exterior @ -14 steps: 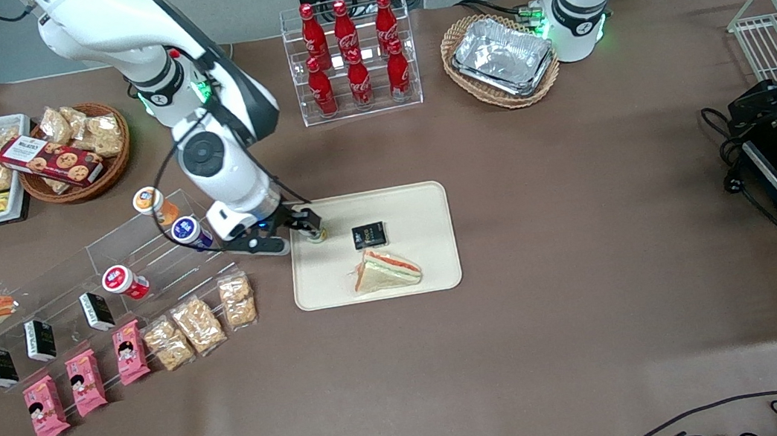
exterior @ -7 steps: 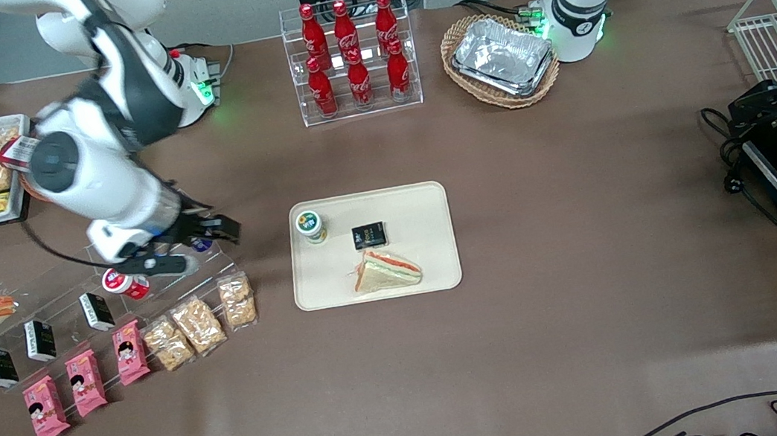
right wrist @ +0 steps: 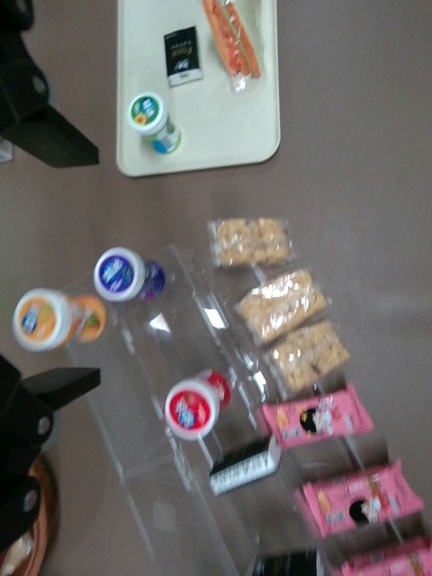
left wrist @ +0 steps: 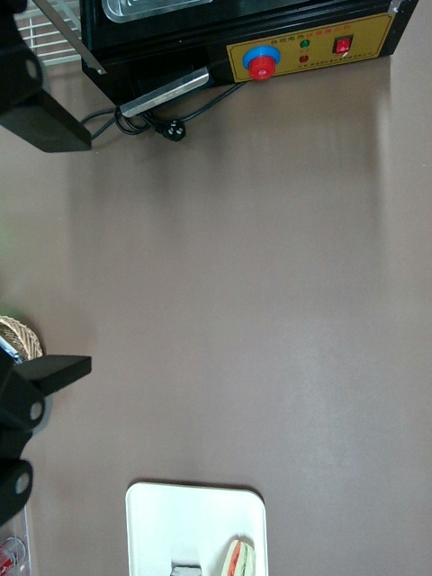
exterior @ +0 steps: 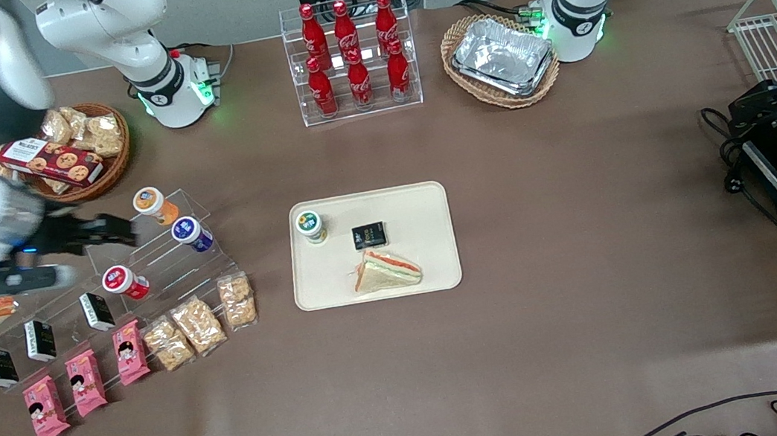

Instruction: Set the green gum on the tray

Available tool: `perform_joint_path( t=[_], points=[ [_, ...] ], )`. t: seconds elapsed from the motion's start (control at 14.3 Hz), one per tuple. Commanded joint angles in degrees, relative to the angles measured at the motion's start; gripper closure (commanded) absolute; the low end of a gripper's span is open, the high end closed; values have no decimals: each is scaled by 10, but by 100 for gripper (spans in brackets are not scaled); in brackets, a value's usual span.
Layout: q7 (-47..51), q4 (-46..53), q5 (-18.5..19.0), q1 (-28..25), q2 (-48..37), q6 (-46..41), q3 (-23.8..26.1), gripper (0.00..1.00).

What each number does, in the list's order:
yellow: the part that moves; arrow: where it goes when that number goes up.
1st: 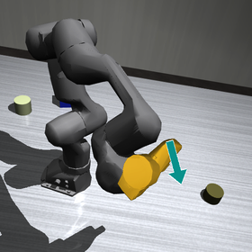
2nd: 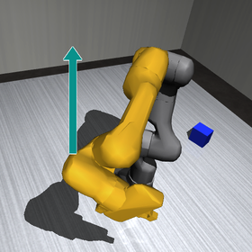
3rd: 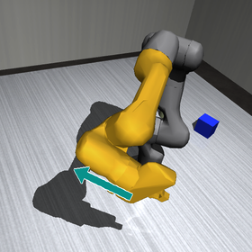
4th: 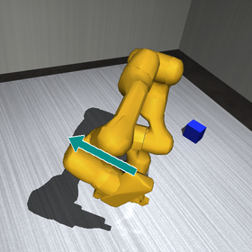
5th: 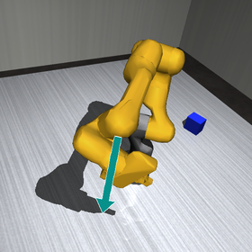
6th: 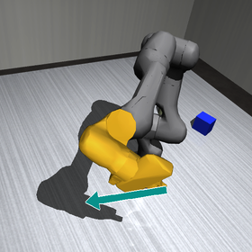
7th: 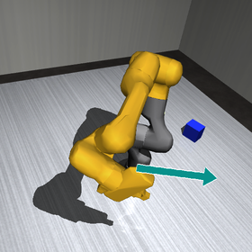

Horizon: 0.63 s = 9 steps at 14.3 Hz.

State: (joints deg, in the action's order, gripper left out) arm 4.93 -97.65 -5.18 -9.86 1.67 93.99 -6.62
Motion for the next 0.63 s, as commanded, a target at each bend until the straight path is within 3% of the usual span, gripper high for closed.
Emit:
perform_joint_path(
  t=[0.0,0.56],
  points=[
    [-51,85,1,3,12,-89,-43,1],
    [-52,180,5,19,13,-181,-54,0]
  ],
)
